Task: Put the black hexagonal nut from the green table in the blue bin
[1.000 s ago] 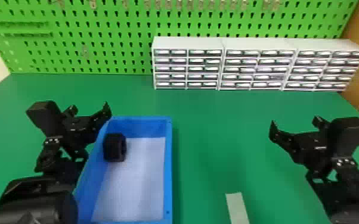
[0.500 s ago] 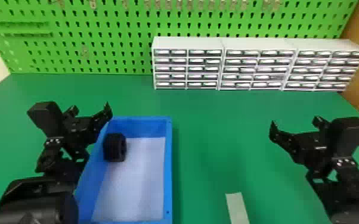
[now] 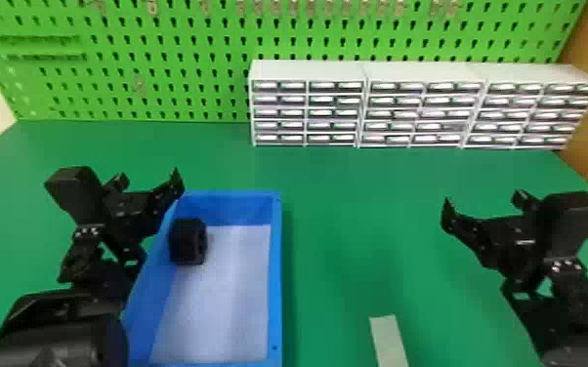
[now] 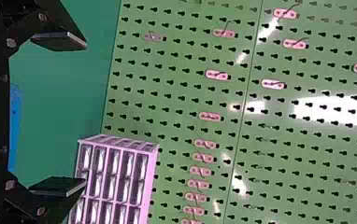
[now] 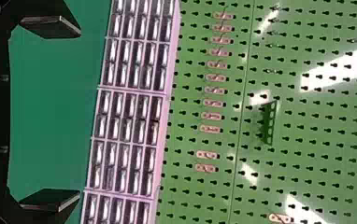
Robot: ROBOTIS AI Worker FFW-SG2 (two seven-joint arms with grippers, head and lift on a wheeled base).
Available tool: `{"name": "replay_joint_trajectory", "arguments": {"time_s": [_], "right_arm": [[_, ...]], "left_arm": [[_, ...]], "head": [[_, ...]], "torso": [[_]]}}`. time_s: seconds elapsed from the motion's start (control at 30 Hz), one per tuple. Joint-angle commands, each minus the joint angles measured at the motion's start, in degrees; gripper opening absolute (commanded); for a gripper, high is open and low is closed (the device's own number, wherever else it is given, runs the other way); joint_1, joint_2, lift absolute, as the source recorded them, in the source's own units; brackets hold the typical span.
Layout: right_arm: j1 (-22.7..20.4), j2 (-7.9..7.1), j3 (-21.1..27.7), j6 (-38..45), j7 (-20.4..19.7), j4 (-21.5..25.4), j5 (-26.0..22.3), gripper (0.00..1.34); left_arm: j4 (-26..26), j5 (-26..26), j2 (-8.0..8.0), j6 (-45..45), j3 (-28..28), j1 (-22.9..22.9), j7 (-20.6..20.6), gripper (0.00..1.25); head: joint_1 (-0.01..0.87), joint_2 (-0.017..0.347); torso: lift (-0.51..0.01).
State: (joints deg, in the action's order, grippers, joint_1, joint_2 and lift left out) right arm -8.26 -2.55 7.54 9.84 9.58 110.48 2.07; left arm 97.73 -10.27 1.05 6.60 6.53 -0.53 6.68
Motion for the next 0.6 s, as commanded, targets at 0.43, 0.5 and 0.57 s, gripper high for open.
{"name": "replay_joint_trajectory", "arguments": {"time_s": [0.43, 0.5, 0.57], "right_arm": [[-0.1, -0.18, -0.1, 0.0, 0.0, 0.0, -0.3, 1.24], [-0.2, -0.18, -0.1, 0.0, 0.0, 0.0, -0.3, 1.24], [-0.2, -0.18, -0.2, 0.0, 0.0, 0.0, -0.3, 1.24]], "left_arm": [[0.0, 0.0, 0.00, 0.0, 0.0, 0.0, 0.0, 1.01], [0.0, -0.1, 0.00, 0.0, 0.0, 0.0, 0.0, 1.01], [0.0, -0.1, 0.00, 0.0, 0.0, 0.0, 0.0, 1.01]], "head": [[0.686, 0.051], [0.686, 0.051], [0.686, 0.051]], "torso": [[-0.097], [-0.097], [-0.097]]}}
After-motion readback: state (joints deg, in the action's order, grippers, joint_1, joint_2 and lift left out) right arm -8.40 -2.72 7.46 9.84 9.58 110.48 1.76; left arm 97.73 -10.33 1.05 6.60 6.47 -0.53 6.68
